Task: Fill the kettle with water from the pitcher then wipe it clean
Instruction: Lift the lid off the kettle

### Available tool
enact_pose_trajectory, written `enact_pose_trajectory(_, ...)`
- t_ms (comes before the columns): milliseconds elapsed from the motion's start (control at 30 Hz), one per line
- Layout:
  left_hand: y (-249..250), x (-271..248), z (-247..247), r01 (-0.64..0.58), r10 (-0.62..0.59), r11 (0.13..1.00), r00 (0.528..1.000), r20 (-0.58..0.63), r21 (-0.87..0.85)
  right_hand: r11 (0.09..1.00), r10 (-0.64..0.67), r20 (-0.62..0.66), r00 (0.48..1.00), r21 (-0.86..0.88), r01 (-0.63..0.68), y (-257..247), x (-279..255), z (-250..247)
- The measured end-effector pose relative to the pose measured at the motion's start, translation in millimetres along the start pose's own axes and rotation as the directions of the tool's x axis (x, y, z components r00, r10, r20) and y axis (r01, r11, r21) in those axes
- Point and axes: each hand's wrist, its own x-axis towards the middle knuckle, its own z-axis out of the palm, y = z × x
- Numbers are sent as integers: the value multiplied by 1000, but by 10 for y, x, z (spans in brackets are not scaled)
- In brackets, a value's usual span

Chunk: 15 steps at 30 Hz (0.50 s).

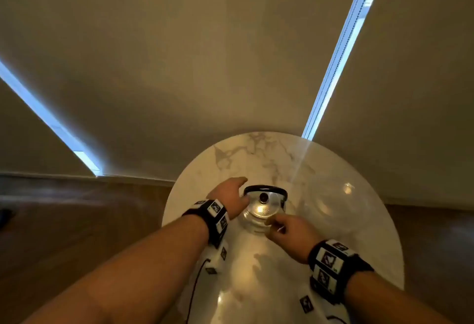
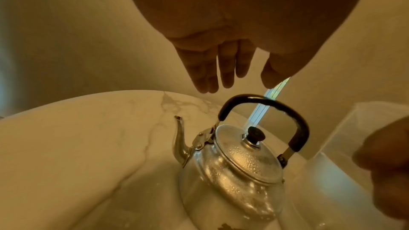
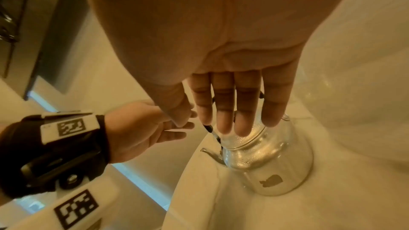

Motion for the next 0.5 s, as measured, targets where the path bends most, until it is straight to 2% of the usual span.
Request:
enact_pose_trajectory(133,14,274,137,4,-11,999,987,159,44,995,94,-97,991,24,-92,-19,257,79)
enact_pose_trajectory(333,-121,113,281,33,-24,999,975,219,-34,987,150,-167,974,84,-138,37,310,212)
enact_pose_trajectory(500,-370,-336,307,62,-38,990,982,185,-124,990,133,-155,979,59,-125,9,236,421)
